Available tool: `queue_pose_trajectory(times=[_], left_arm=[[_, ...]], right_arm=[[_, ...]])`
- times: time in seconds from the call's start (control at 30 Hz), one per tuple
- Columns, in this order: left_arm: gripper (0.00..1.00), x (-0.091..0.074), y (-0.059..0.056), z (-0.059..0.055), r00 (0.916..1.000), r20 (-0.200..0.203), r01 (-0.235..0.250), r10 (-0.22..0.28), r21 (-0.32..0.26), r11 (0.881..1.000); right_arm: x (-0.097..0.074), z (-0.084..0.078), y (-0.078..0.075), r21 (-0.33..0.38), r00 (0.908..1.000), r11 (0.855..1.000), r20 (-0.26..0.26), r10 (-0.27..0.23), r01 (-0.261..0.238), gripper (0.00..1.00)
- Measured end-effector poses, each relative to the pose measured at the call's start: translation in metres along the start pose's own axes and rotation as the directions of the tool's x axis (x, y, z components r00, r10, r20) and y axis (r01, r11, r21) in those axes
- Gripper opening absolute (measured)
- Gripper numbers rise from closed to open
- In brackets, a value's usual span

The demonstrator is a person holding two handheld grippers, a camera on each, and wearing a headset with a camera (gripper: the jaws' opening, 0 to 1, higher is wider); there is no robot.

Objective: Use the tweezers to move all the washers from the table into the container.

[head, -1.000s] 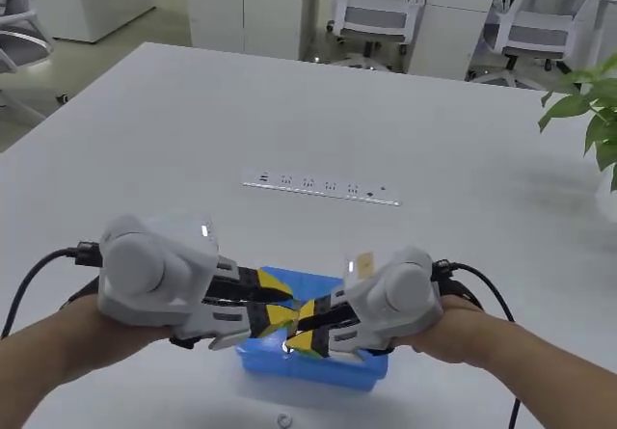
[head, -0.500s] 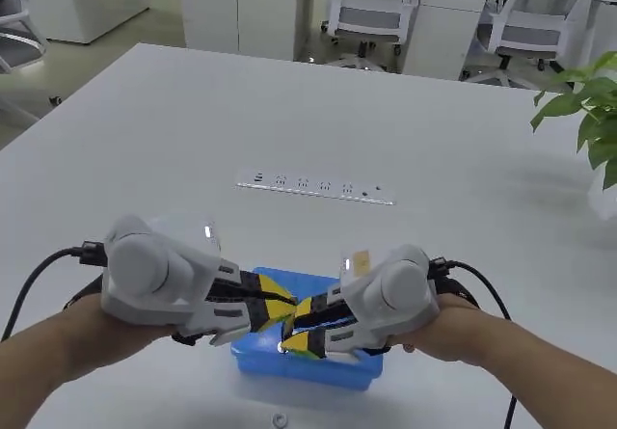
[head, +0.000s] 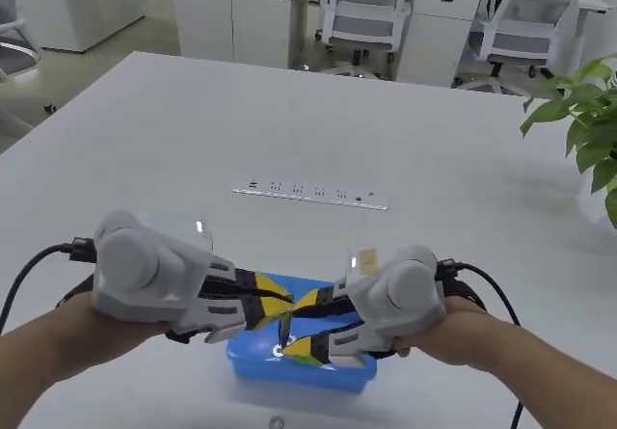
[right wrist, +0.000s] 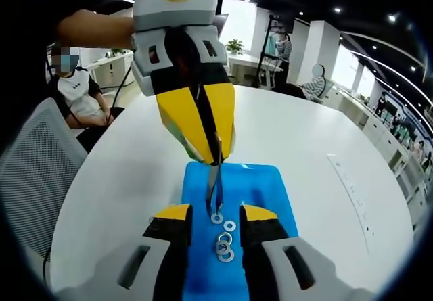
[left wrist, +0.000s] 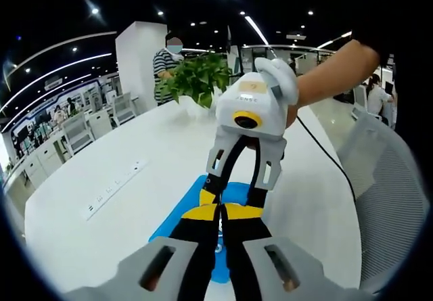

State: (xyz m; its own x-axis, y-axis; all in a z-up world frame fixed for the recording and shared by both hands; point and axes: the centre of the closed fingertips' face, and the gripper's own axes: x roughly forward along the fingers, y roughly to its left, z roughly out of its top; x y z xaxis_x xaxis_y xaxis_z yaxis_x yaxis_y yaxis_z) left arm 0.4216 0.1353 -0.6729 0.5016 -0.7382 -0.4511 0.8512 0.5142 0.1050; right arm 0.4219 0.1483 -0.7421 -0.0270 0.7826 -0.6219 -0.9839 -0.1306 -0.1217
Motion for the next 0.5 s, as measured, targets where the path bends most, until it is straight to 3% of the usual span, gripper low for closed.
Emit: queue_pose_trajectory(times=[0.27, 0.5], left_arm=[[0.05, -0.006, 0.001, 0.008, 1.0000, 0.008, -0.006, 0.006, -0.005, 1.000], [0.05, -0.012, -0.006, 0.011, 1.0000, 0.001, 0.010, -0.010, 0.009, 1.000]], right_arm=[[-0.018, -0.001, -0.003, 0.036, 0.9980, 0.997, 0.003, -0.063, 0.063, 0.36], [-0.035, -0.006, -0.003, 0.074, 0.9938, 0.991, -0.012, -0.111, 0.112, 0.48]])
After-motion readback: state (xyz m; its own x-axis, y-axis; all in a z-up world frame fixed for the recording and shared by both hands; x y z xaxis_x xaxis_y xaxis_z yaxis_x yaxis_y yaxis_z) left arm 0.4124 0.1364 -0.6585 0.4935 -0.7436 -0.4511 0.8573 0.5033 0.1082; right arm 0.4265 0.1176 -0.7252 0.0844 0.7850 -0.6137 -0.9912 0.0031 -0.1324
